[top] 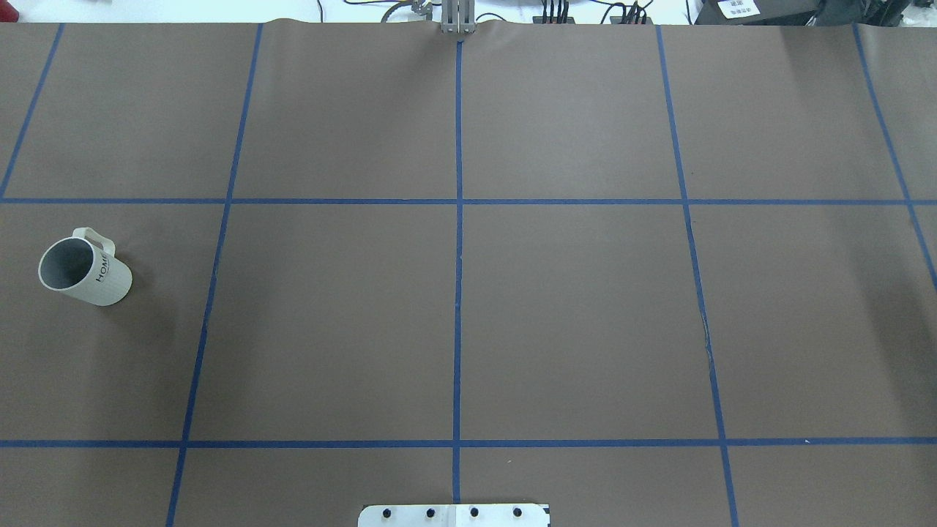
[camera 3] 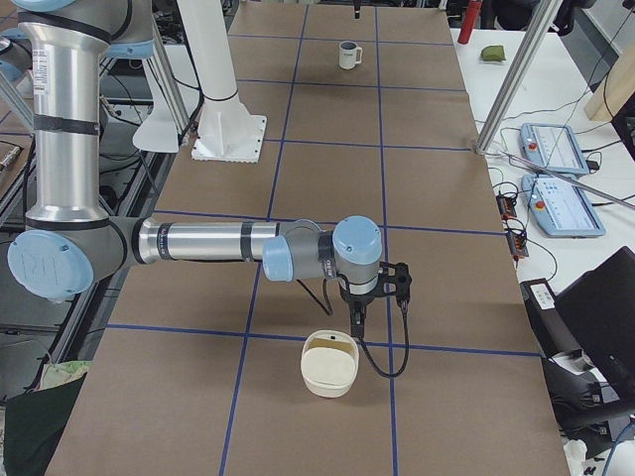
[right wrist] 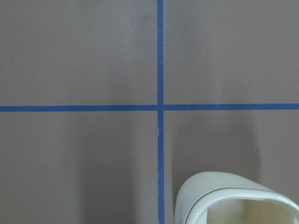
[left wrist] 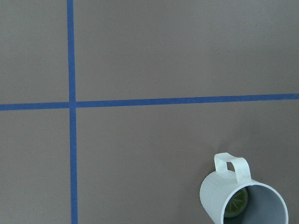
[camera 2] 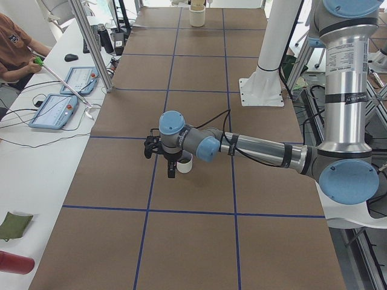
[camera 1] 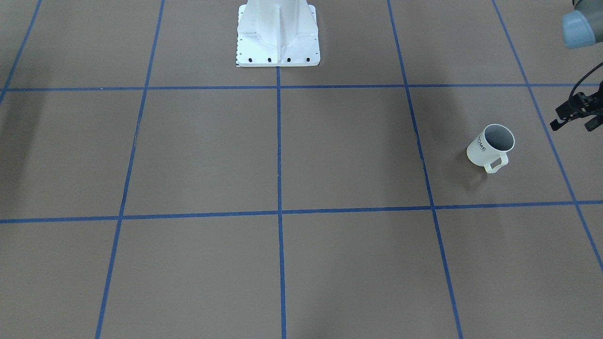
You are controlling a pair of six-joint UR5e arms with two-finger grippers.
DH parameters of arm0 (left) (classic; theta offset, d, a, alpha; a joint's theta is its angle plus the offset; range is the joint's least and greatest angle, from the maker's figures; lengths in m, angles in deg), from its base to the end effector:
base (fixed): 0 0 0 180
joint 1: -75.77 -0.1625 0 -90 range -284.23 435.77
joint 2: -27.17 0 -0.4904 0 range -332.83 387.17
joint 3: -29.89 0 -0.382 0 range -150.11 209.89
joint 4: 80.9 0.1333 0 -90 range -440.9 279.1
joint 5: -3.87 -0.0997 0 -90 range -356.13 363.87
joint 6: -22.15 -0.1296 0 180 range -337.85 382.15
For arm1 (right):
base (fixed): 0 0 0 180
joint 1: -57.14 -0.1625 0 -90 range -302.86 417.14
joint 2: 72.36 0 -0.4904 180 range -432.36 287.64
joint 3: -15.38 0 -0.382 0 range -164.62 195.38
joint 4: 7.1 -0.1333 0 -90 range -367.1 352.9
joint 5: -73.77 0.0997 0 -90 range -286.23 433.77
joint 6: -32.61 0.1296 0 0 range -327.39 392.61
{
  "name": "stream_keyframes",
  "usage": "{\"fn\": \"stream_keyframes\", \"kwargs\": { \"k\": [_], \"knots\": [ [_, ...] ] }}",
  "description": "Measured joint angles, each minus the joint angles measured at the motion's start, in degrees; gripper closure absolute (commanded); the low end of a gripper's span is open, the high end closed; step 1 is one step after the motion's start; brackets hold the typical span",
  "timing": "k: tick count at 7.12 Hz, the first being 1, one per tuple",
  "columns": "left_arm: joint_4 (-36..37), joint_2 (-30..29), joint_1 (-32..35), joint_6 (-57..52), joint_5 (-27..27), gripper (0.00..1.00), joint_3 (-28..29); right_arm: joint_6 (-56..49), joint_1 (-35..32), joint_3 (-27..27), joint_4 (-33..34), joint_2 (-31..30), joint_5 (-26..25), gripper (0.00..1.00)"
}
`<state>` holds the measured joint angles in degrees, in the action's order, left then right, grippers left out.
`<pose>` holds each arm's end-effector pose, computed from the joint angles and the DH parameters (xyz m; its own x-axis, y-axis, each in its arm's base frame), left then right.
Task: Left arm hands cup to right arm to dump lemon
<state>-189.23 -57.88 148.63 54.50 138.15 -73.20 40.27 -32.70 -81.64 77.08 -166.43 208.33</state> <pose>0.0965 -0.4583 0.6356 0.6416 -0.0283 -0.7665 0.0941 0.9947 0.0421 0.0411 -0.4594 0.7081 0.7062 0.0237 0.7076 -0.0922 0.9940 0.0587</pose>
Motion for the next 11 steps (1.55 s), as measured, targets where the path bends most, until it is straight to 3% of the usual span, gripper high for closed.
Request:
{"fn": "stream_keyframes", "kwargs": {
  "k": [5, 6, 7, 9, 10, 11],
  "knots": [
    [-4.0, -0.1, -11.2, 8.6, -4.5, 0.01, 0.7, -0.4, 0.0, -0.1, 0.0, 0.0, 0.0, 0.0],
    [-4.0, -0.1, -12.0, 8.7, -4.8, 0.18, 1.1, -0.5, 0.0, -0.1, 0.0, 0.0, 0.0, 0.0],
    [-4.0, -0.2, -12.4, 8.7, -5.0, 0.28, 1.5, -0.5, 0.0, -0.1, 0.1, 0.0, 0.0, 0.0],
    [-4.1, -0.9, -12.5, 8.6, -5.3, 0.36, 3.3, -0.4, 0.8, -1.1, 0.2, 0.0, 0.0, 0.0],
    [-4.3, -1.5, -12.6, 8.5, -5.3, 0.46, 4.3, -0.2, 1.6, -2.1, 0.2, 0.0, 0.0, 0.0],
    [-4.7, -1.9, -12.6, 8.5, -5.3, 0.68, 4.9, 0.0, 2.4, -3.2, 0.3, 0.1, 0.0, 0.0]
  ]
}}
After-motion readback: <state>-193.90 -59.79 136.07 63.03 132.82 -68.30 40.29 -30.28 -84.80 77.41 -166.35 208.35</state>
